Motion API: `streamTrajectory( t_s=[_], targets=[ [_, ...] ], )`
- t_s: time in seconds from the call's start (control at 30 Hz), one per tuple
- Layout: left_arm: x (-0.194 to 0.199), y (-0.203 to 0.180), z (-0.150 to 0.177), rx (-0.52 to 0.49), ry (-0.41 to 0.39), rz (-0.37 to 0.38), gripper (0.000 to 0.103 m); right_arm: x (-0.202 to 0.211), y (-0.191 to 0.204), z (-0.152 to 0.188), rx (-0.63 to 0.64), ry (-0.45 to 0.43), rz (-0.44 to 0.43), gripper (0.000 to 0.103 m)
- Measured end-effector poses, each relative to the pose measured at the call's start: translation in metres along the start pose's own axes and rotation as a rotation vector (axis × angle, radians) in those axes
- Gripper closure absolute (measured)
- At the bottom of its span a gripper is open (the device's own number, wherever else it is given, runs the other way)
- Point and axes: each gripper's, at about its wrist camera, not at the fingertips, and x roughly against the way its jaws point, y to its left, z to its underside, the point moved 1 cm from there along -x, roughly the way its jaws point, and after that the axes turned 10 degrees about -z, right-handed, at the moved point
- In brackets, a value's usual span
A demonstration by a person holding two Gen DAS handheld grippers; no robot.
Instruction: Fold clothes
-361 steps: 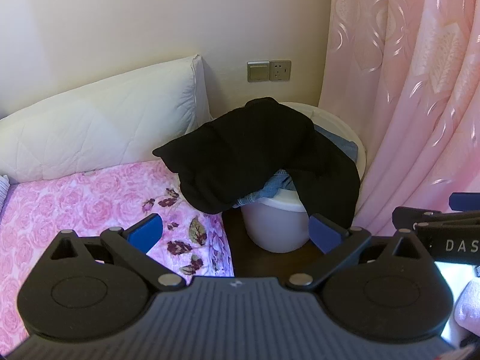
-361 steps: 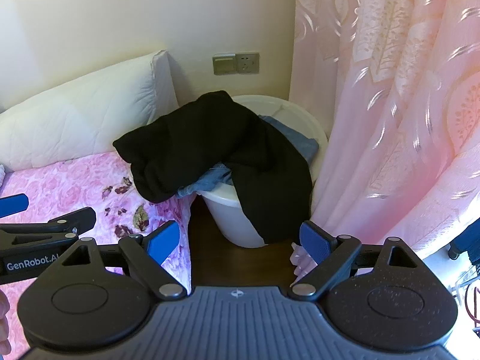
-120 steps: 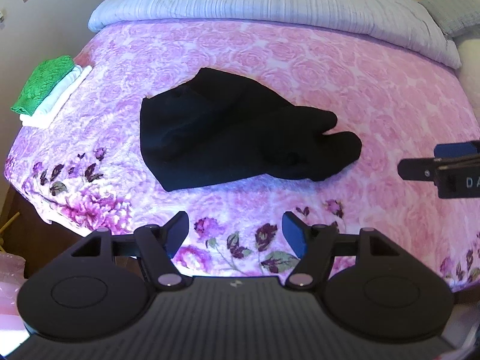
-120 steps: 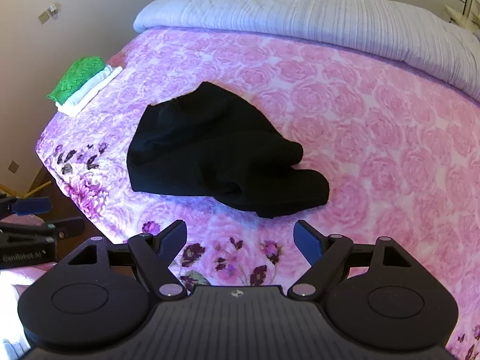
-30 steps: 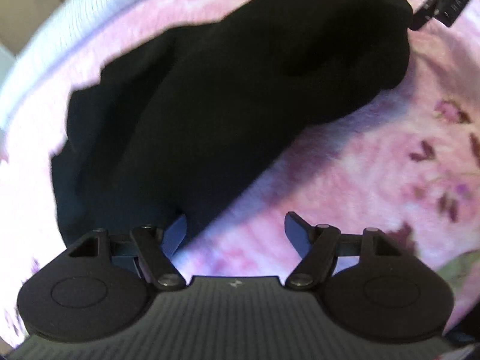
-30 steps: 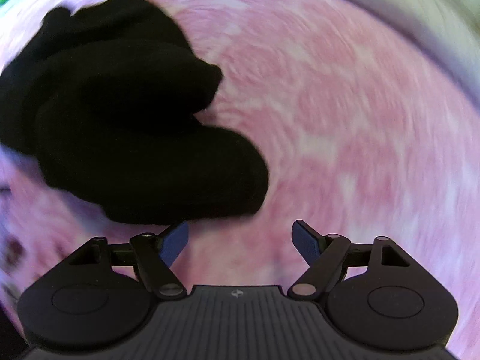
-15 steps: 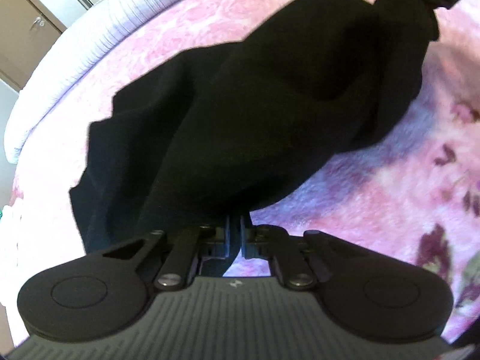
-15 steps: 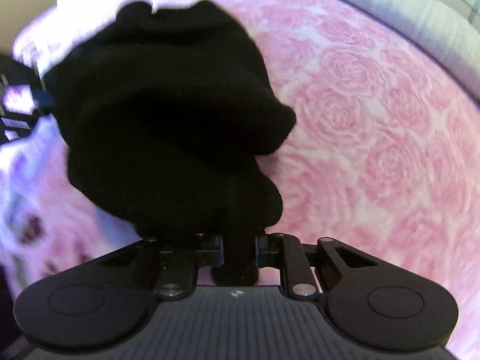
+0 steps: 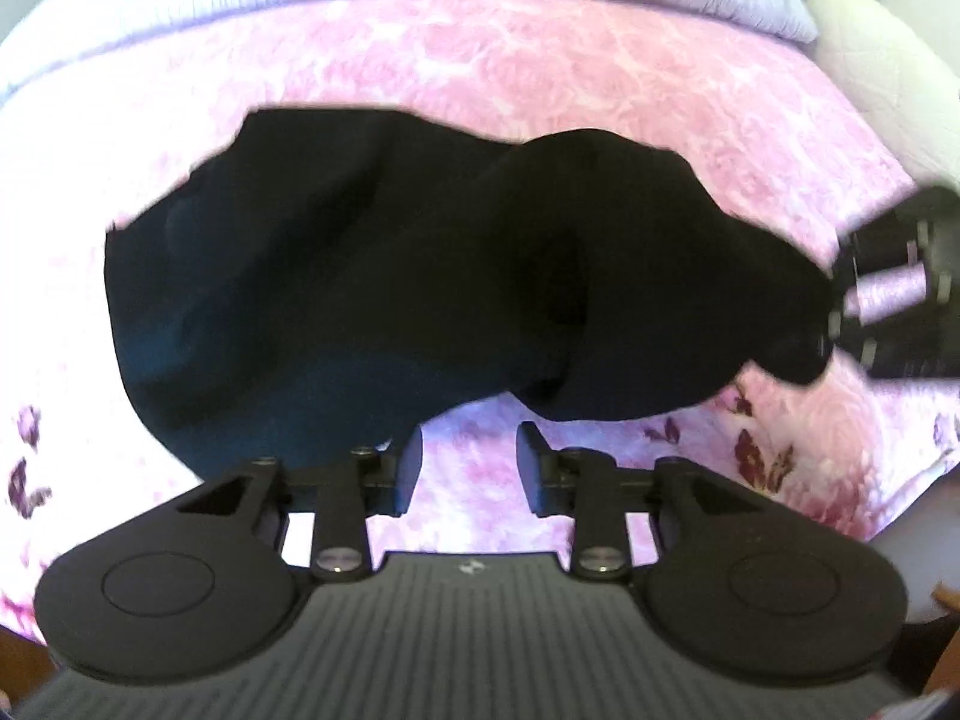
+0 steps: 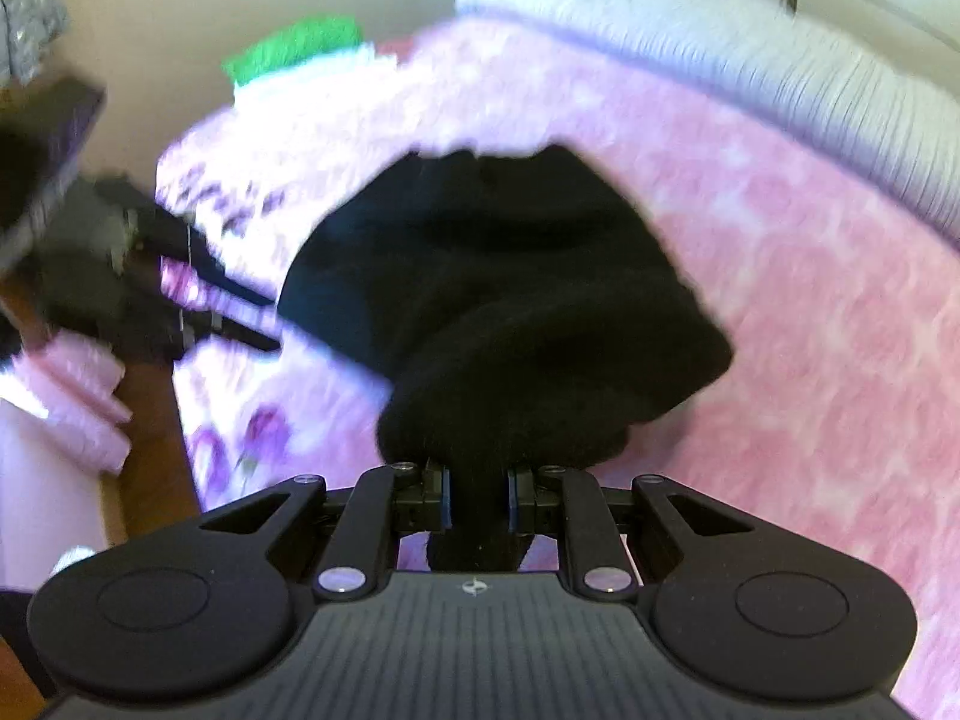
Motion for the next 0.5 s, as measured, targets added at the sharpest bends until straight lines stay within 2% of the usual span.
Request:
streamTrajectory(
  t_s=[0.1, 0.13, 0.2, 0.3, 0.37, 0.43, 0.5],
  targets=[
    [-0.010, -0.010, -0.011, 0.004, 0.065, 0.038, 0.063, -0.019, -0.001, 0.028, -0.073, 0.129, 0.067, 0.080],
    [-0.012, -0.020, -0.017, -0.014, 0.076, 0.052, 0.060, -0.018, -0.007, 0.039, -0.145, 0.134, 0.089, 0.071],
    [-0.018, -0.039, -0.027, -0.050, 0.099, 0.078, 0.058, -0.015, -0.019, 0.059, -0.288, 0.143, 0.135, 0.067],
    [-0.028, -0.073, -0.043, -0.082, 0.120, 0.115, 0.054, 0.007, -0.040, 0.088, -0.494, 0.072, 0.192, 0.059],
    [-0.033, -0.098, -0.051, -0.096, 0.121, 0.155, 0.040, 0.023, -0.054, 0.106, -0.630, 0.014, 0.228, 0.048],
    [-0.036, -0.124, -0.055, -0.128, 0.117, 0.168, 0.038, 0.039, -0.068, 0.126, -0.762, -0.045, 0.268, 0.044],
    [-0.042, -0.150, -0.059, -0.180, 0.118, 0.168, 0.035, 0.052, -0.078, 0.147, -0.871, -0.096, 0.293, 0.043]
  ],
)
